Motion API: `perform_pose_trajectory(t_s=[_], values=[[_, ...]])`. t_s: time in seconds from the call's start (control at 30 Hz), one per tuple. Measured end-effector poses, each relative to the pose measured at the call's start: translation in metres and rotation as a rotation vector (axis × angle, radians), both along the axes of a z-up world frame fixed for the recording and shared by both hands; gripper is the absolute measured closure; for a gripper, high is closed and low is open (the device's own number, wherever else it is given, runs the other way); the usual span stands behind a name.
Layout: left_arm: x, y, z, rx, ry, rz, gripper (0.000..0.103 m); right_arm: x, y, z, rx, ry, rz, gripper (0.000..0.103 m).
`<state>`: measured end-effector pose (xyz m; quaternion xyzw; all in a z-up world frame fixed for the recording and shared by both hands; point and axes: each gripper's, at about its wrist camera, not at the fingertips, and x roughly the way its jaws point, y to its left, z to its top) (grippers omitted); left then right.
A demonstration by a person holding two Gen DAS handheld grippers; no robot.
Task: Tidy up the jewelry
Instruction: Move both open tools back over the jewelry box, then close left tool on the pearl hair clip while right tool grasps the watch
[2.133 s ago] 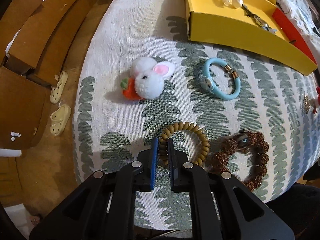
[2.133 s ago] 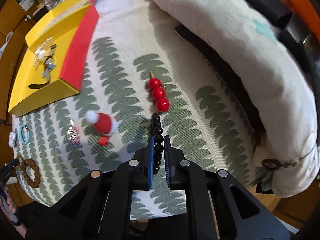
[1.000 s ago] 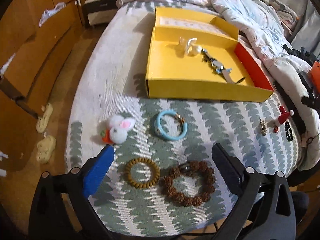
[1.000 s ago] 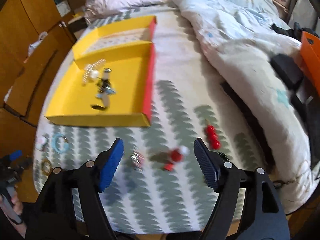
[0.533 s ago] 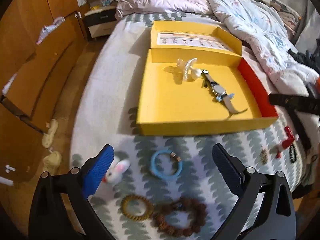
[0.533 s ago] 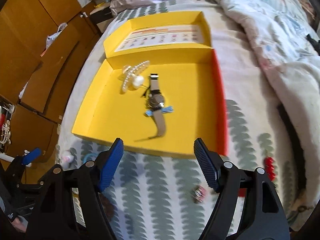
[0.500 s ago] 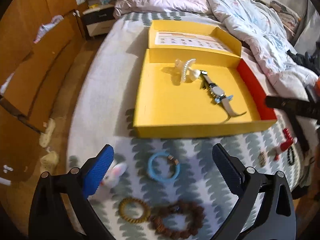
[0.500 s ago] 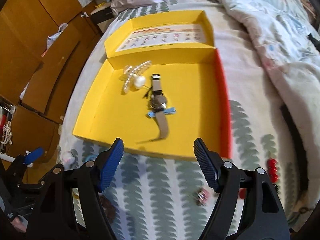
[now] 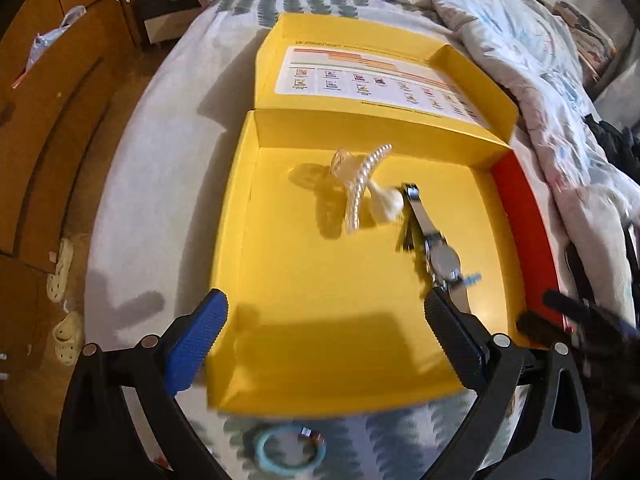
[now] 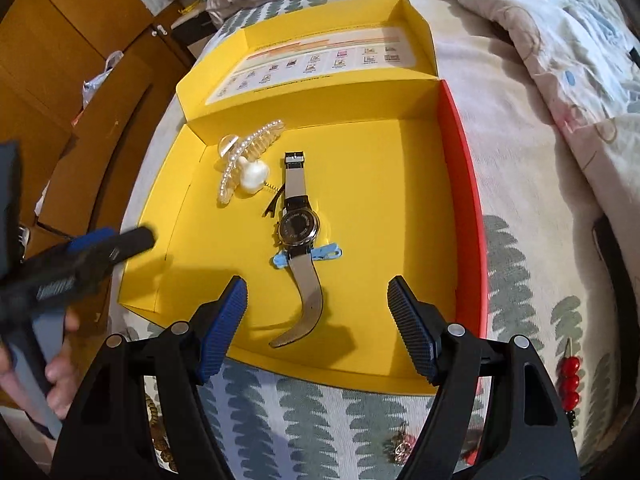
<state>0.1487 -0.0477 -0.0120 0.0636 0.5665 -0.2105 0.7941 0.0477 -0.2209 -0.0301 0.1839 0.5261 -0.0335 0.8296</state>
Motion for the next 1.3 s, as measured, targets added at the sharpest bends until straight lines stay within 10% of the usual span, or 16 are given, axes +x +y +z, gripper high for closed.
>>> perform_pose_trajectory(t_s=[0.5,1.3], values=[[0.054,-0.05,-0.038,-0.036,0.047,-0.081,0.006,-0.007,0.018,-0.011,-0.087,0.002,0.036,0.028],[0.083,-0.075,-0.068,0.128,-0.033,-0.026,0.006,0.051,0.046,-0.05,-0.178,0.121,0.114,0.028]])
